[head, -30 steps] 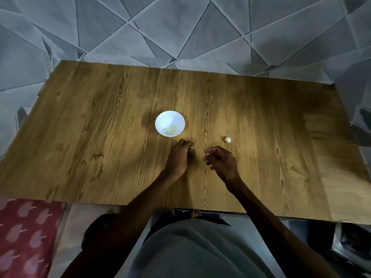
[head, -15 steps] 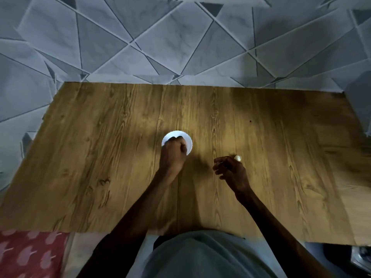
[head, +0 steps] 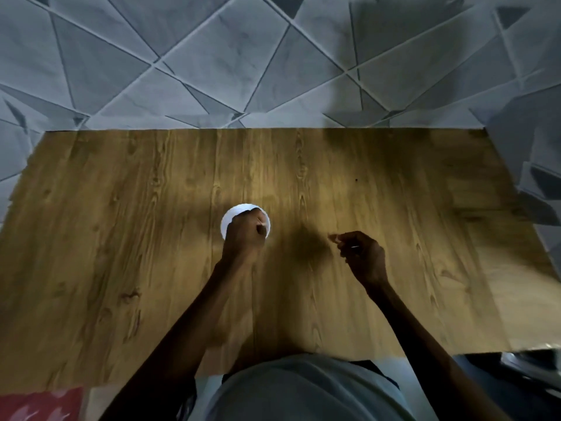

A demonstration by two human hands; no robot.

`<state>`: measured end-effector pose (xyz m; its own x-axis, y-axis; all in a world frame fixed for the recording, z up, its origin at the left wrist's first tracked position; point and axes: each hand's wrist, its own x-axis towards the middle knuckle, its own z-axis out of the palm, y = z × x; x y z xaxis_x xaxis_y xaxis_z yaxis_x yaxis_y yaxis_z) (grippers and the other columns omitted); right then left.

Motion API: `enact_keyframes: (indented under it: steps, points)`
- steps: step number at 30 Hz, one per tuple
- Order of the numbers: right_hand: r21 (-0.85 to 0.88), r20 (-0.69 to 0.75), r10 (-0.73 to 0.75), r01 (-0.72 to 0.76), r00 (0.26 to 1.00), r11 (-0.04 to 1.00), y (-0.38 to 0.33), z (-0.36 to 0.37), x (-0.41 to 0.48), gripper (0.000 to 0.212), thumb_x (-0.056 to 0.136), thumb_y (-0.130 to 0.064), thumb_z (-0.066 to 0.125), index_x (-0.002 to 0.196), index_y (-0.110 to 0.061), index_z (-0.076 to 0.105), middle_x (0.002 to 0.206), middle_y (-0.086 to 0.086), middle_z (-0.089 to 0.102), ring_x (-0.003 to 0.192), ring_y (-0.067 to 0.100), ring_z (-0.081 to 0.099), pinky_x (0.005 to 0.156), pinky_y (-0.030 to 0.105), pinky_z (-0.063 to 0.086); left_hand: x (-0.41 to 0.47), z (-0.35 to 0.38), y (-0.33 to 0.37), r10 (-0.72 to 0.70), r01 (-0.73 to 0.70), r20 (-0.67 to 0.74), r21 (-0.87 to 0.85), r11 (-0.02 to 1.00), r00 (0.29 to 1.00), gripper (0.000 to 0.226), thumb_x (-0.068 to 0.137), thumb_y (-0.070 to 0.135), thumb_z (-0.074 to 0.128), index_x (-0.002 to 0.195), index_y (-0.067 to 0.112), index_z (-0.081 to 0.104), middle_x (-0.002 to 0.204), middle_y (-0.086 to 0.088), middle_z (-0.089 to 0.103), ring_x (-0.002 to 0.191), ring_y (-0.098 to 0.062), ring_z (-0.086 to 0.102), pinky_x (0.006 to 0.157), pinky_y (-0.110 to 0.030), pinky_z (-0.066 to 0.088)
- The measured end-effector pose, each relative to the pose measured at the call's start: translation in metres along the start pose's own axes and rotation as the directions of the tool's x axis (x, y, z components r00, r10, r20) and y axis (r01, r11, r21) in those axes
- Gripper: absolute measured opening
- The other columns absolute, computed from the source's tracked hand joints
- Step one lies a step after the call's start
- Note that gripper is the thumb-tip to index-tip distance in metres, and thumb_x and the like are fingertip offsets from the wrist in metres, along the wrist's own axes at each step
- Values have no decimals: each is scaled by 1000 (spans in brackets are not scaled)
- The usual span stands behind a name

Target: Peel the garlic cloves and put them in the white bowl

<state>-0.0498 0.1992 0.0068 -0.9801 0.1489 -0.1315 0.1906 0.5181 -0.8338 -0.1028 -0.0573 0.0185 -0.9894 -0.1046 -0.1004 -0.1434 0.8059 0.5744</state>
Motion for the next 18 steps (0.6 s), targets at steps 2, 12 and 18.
enact_keyframes:
  steps: [2, 12, 18]
  points:
    - [-116, -40, -35, 30, 999, 993, 13, -7, 10, 11, 90, -19, 71, 101, -17, 68, 95, -5, 69, 76, 2, 66, 61, 16, 54, -21, 7, 18, 51, -39, 51, -218, 975, 997, 13, 87, 9, 59, 87, 17, 68, 77, 9, 69, 71, -6, 64, 64, -21, 50]
    - [-391, 175, -217, 270, 960, 880, 40, -3, 45, 16, 93, -13, 65, 107, -11, 71, 103, 7, 67, 77, 10, 60, 60, 7, 37, -32, 125, 49, -106, 312, 419, -463, 829, 902, 14, 87, 17, 69, 92, 28, 62, 97, -3, 67, 94, -25, 67, 85, -48, 56]
    - [-35, 216, -271, 285, 938, 958, 34, -12, 45, 6, 89, -15, 73, 94, -11, 73, 85, -6, 70, 76, 2, 67, 61, 16, 54, -23, 129, 75, -174, 427, 444, -570, 702, 879, 42, 89, 22, 70, 125, 5, 58, 122, -12, 60, 115, -23, 58, 88, -24, 49]
